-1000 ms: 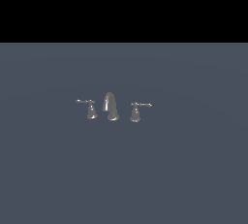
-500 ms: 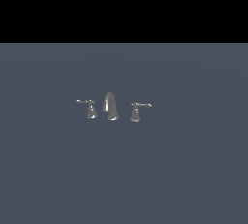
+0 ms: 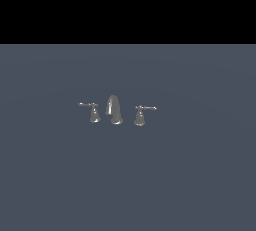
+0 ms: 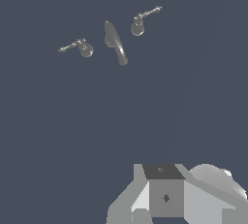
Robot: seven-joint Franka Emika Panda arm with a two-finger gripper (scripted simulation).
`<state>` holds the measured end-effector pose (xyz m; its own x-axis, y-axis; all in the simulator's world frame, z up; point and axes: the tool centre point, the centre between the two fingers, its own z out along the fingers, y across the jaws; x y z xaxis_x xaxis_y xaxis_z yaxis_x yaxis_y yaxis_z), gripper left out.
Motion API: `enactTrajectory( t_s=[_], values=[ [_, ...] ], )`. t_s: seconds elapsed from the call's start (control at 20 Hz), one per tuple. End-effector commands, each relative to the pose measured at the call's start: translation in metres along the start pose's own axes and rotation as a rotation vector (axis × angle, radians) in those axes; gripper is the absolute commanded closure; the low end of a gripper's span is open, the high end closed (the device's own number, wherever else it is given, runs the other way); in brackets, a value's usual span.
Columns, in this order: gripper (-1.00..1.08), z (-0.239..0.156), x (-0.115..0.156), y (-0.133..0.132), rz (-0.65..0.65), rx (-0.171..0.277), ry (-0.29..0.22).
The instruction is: Turn on the faucet by rotating a designated handle.
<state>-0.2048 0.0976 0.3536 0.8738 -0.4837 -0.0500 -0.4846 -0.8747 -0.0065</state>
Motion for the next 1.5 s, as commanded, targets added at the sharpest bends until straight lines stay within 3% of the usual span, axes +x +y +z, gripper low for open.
enactTrajectory(
  t_s=[0.0, 0.75, 1.45],
  values=[
    [1.08, 0.012, 0.003, -0.013, 0.052, 0.002, 0.001],
    [1.08, 0.08, 0.034, -0.082, 0.34, 0.014, 0.009],
    [1.08, 0.133, 0.074, -0.129, 0.571, 0.022, 0.016]
  ],
)
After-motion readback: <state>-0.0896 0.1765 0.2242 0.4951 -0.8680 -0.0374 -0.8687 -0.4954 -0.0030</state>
